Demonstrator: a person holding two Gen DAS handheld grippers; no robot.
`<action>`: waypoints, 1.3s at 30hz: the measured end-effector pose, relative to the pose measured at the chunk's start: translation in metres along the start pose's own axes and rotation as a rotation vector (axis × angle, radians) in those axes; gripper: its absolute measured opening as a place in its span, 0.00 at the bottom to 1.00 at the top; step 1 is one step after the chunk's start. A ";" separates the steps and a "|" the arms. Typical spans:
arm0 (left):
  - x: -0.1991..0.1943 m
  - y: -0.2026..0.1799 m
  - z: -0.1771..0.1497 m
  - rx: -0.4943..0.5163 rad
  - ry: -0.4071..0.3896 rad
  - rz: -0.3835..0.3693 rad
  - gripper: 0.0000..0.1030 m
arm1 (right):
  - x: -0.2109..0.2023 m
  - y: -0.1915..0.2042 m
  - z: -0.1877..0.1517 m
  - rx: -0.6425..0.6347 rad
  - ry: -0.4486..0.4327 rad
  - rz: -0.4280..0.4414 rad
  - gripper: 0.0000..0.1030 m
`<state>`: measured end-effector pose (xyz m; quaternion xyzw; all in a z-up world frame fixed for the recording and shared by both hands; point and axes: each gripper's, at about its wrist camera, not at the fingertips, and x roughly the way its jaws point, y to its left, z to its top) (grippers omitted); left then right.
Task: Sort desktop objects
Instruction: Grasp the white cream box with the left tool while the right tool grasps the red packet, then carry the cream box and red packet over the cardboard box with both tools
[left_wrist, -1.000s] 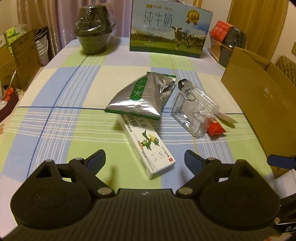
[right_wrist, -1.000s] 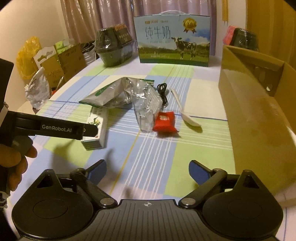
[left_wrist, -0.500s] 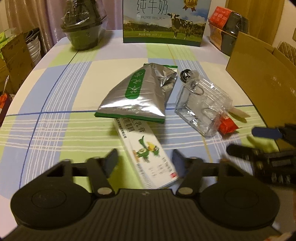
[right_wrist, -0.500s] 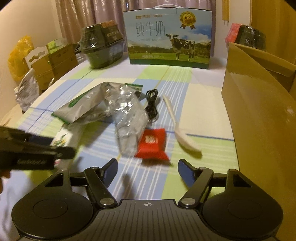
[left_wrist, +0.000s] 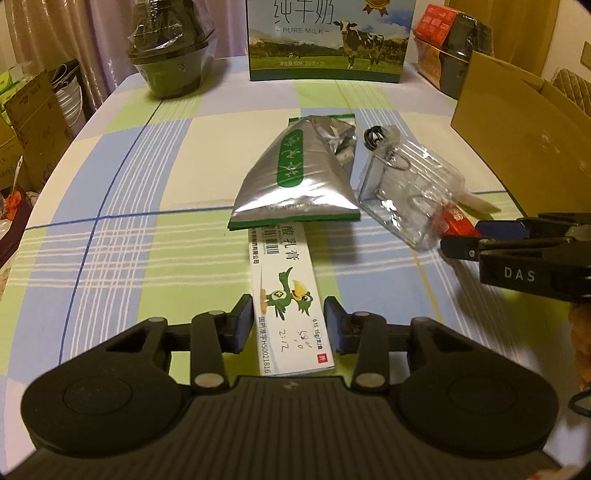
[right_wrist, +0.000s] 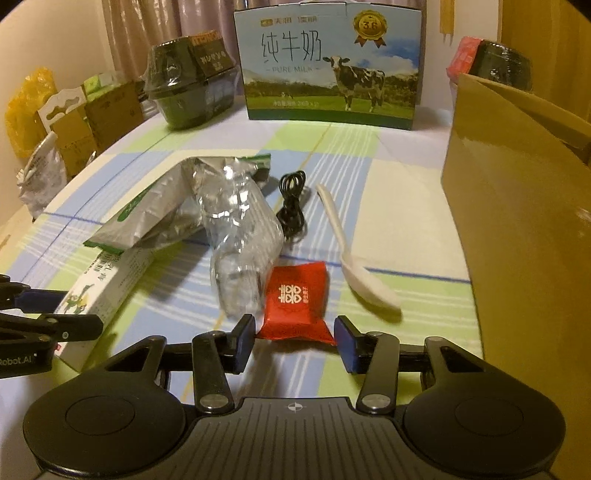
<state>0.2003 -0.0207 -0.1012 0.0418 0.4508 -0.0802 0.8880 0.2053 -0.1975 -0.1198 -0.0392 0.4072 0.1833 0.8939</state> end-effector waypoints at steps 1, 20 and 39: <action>-0.003 -0.002 -0.003 -0.001 0.003 0.000 0.34 | -0.006 0.001 -0.004 0.002 0.009 0.000 0.43; -0.067 -0.048 -0.068 0.052 0.035 -0.056 0.33 | -0.110 0.008 -0.096 0.025 0.065 -0.032 0.48; -0.045 -0.050 -0.055 0.106 0.016 -0.051 0.41 | -0.085 0.014 -0.094 -0.055 0.043 -0.040 0.46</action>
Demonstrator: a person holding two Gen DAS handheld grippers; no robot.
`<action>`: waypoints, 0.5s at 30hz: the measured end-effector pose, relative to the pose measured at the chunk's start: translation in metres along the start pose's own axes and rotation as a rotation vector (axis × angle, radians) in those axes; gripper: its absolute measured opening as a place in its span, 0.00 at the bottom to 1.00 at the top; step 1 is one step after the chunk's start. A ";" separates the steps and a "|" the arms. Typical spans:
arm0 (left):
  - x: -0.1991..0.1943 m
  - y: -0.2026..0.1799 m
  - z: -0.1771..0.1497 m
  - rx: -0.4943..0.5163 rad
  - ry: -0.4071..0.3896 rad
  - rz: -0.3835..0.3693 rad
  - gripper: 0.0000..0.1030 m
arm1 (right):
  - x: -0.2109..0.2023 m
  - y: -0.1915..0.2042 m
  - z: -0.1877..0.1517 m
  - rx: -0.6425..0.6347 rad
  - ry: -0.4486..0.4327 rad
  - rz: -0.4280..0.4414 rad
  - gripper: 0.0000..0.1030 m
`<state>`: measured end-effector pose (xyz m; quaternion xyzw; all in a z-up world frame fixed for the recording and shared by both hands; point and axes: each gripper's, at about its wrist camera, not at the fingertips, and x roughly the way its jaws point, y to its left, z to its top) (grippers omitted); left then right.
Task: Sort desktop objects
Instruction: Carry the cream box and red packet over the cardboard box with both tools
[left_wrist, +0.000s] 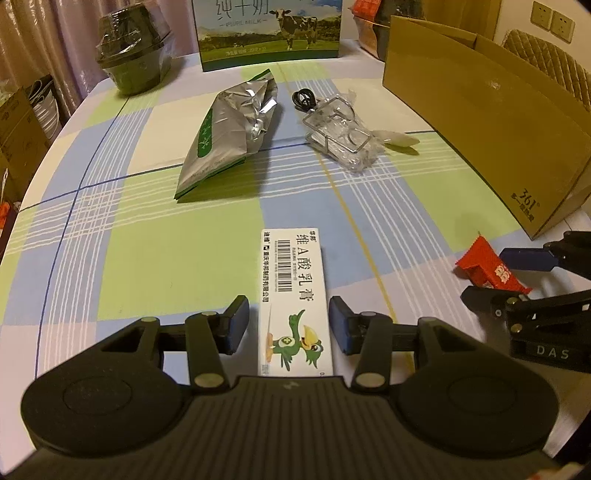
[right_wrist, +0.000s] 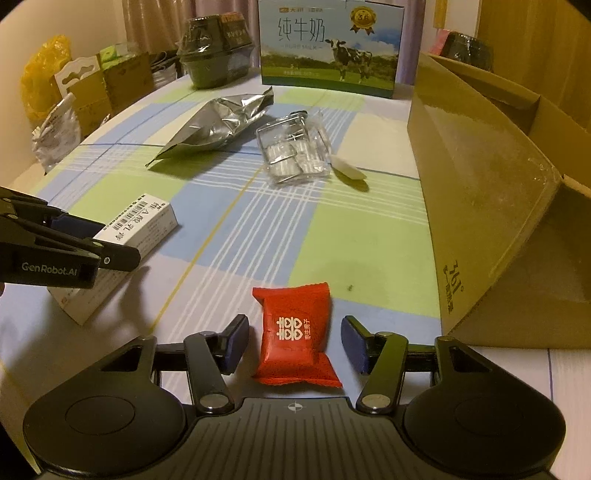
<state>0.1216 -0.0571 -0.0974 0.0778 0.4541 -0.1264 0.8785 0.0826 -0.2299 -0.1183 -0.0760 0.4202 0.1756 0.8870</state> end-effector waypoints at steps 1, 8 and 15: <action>0.000 -0.001 0.000 0.004 0.001 -0.001 0.40 | -0.001 0.001 0.000 -0.001 0.000 -0.002 0.44; 0.004 -0.004 -0.005 0.017 0.013 -0.009 0.32 | -0.004 0.003 -0.001 0.004 -0.003 -0.016 0.25; -0.013 -0.009 -0.009 0.031 0.005 -0.021 0.32 | -0.026 0.002 0.002 0.028 -0.041 -0.018 0.24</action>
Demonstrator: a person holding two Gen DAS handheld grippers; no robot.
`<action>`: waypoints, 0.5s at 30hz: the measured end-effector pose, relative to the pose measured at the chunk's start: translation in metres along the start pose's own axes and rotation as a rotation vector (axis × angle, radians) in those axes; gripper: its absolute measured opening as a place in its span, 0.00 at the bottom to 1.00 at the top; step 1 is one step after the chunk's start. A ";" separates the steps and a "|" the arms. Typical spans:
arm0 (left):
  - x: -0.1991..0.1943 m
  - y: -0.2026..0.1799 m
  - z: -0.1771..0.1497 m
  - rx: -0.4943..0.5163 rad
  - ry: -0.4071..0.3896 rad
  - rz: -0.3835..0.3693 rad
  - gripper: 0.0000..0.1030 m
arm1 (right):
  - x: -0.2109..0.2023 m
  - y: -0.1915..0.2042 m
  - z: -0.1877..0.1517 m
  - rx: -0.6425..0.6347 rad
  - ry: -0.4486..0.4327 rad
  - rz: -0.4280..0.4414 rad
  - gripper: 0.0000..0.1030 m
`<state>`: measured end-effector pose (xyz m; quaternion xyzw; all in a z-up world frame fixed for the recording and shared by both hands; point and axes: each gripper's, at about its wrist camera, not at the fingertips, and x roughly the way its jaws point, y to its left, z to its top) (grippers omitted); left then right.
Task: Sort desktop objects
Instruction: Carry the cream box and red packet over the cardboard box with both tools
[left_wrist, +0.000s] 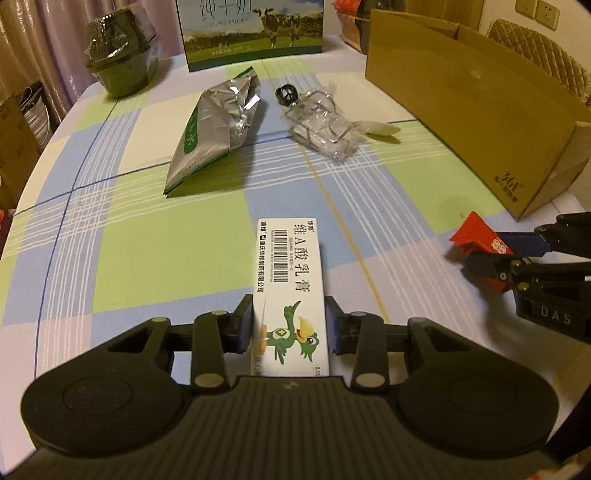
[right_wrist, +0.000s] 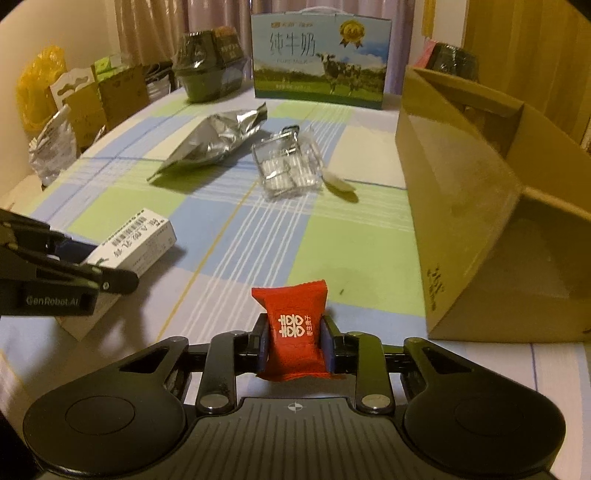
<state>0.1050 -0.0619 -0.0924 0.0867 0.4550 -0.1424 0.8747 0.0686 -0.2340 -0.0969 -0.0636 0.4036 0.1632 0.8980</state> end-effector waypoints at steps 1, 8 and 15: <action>-0.003 -0.001 0.000 -0.002 -0.002 -0.004 0.32 | -0.004 0.000 0.001 0.002 -0.008 -0.002 0.24; -0.030 -0.015 0.014 0.003 -0.044 -0.034 0.32 | -0.047 -0.010 0.016 0.033 -0.094 -0.022 0.24; -0.058 -0.043 0.050 0.028 -0.118 -0.092 0.32 | -0.102 -0.038 0.047 0.049 -0.217 -0.068 0.24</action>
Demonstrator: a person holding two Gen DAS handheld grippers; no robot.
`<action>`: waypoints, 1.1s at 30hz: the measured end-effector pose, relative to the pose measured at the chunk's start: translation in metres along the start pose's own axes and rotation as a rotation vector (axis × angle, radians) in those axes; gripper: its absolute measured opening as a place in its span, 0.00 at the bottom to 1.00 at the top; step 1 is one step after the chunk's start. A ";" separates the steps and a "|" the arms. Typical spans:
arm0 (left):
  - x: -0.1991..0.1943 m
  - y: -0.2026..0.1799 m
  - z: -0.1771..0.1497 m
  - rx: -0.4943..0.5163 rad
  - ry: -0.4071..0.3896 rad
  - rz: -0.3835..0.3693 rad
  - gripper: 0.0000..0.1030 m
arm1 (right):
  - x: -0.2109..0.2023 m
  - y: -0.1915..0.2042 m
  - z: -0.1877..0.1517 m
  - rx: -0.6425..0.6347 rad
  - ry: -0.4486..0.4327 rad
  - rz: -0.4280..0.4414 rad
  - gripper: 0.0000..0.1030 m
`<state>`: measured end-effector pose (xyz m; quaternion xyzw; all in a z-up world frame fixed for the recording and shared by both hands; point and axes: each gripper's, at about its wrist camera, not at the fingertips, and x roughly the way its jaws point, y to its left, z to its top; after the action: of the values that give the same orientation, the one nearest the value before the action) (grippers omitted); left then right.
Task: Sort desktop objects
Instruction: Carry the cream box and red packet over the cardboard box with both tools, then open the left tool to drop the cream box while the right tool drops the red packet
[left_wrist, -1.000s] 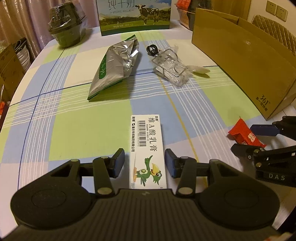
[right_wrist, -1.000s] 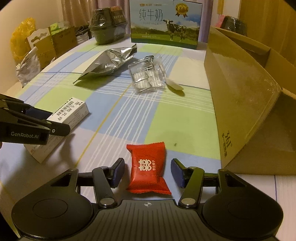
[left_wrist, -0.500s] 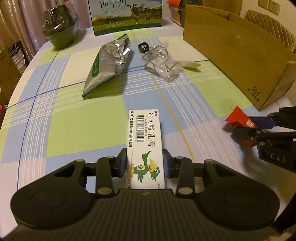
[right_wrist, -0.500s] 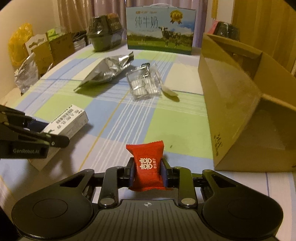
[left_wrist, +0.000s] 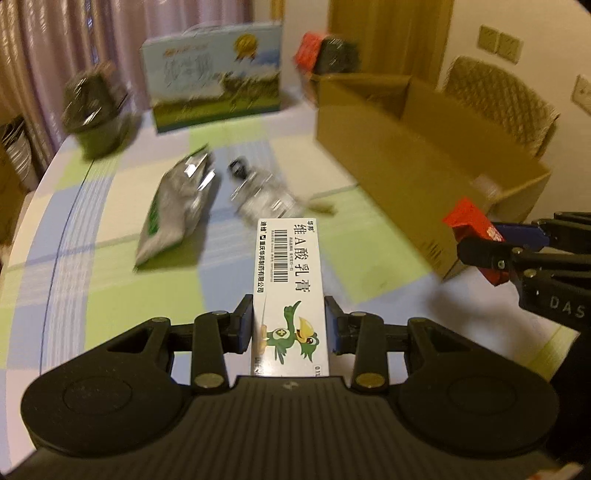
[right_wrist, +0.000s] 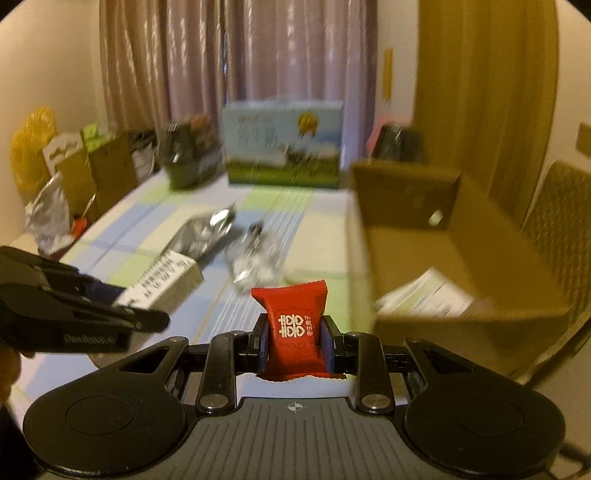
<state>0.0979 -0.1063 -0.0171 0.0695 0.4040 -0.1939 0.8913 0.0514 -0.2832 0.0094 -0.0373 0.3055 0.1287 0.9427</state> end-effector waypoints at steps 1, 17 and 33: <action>-0.002 -0.007 0.008 0.010 -0.012 -0.011 0.32 | -0.004 -0.009 0.007 0.009 -0.015 -0.012 0.24; 0.021 -0.127 0.117 0.116 -0.115 -0.175 0.32 | 0.011 -0.139 0.055 0.126 -0.058 -0.136 0.24; 0.063 -0.142 0.150 0.090 -0.133 -0.170 0.49 | 0.028 -0.168 0.049 0.178 -0.041 -0.130 0.24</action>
<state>0.1824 -0.2970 0.0406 0.0621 0.3393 -0.2910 0.8924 0.1455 -0.4319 0.0315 0.0294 0.2932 0.0405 0.9547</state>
